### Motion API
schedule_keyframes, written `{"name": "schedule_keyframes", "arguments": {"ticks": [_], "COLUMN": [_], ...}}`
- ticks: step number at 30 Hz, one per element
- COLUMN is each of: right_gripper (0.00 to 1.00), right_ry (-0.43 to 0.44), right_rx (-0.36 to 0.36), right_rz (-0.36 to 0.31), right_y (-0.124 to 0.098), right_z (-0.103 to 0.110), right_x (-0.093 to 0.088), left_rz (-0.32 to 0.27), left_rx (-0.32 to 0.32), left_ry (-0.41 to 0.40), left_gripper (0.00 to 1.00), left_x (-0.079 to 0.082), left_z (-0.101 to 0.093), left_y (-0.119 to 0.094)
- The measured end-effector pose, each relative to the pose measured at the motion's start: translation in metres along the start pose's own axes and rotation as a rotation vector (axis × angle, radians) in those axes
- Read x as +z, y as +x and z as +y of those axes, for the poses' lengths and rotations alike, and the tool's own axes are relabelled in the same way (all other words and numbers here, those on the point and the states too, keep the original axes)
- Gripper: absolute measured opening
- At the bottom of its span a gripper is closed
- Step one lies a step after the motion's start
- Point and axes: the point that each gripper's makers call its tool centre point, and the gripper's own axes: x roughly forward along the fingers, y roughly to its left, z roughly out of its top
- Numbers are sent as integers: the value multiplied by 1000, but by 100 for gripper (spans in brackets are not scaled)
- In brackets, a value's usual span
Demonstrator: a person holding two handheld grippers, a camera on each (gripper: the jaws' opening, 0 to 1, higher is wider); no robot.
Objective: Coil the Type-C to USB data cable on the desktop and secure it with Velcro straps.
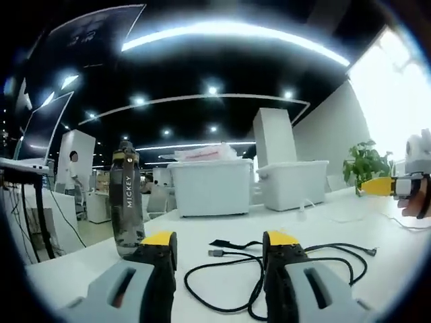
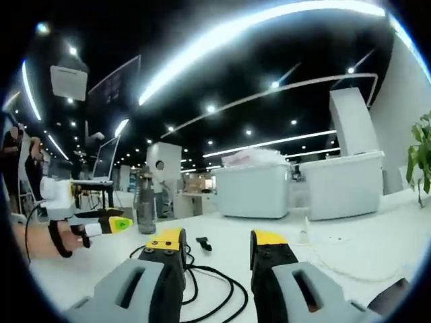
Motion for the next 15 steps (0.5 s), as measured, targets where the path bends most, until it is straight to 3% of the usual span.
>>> {"name": "schedule_keyframes", "arguments": {"ticks": [4, 9, 13, 15], "right_gripper": [36, 32, 30, 29], "right_ry": [-43, -106, 63, 56], "right_rx": [6, 142, 254, 280], "right_rz": [64, 96, 205, 284], "right_y": [24, 55, 72, 80], "right_z": [7, 44, 78, 85], "right_x": [-15, -27, -47, -63], "left_rz": [-24, -47, -66, -70], "left_rx": [-15, -38, -54, -70], "left_ry": [-9, -43, -53, 18], "left_gripper": [54, 54, 54, 54], "left_x": [12, 23, 27, 27], "left_z": [13, 27, 35, 36], "left_y": [14, 34, 50, 59]}}
